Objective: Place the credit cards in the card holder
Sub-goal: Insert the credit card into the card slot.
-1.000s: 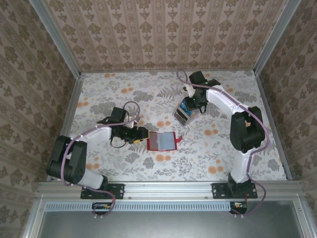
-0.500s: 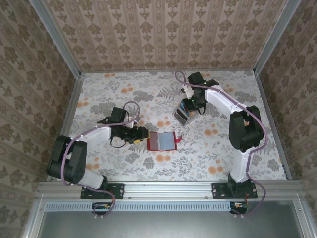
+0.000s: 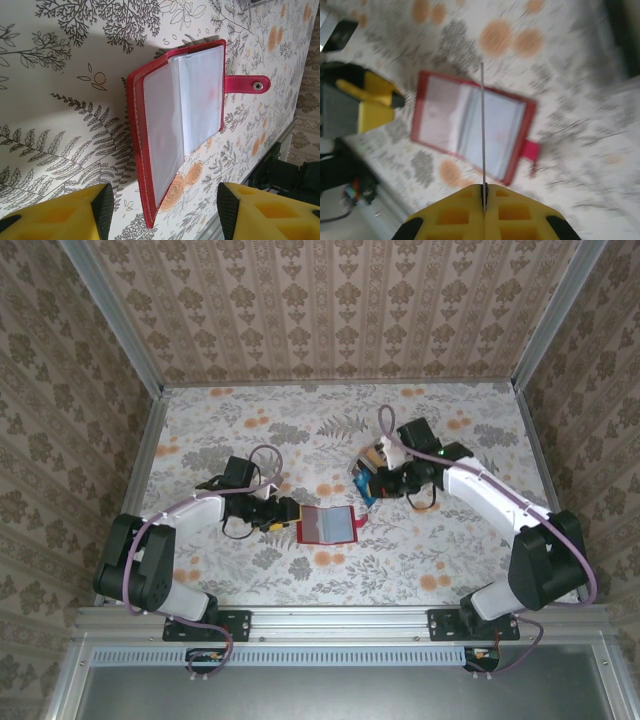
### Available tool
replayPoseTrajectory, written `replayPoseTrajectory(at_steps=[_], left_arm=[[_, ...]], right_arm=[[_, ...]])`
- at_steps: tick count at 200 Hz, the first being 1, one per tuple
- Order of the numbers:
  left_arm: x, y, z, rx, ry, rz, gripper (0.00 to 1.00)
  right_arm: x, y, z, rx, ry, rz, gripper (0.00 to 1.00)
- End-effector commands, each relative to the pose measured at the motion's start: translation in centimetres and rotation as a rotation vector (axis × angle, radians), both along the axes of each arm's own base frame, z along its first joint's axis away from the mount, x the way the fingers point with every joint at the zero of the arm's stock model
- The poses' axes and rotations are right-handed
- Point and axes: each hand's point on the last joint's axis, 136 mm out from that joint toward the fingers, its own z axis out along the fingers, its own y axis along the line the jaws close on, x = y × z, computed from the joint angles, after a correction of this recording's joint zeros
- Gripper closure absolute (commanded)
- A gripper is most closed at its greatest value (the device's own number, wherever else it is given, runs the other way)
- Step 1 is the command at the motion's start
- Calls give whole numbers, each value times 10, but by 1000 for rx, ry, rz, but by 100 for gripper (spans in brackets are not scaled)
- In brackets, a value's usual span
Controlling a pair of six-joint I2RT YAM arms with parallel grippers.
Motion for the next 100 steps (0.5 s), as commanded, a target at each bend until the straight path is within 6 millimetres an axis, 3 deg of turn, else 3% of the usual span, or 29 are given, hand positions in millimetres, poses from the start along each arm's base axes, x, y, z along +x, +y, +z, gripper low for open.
replayPoseTrajectory(at_steps=[1, 26, 100], left_arm=[[-9, 1, -1, 5, 7, -24, 40], [-8, 5, -7, 35, 2, -18, 43], [-5, -5, -23, 62, 19, -46, 63]], right_arm=[[-16, 35, -4, 192, 89, 9, 94], [-28, 55, -23, 220, 139, 53, 94], [-30, 60, -84, 177, 269, 43, 98]])
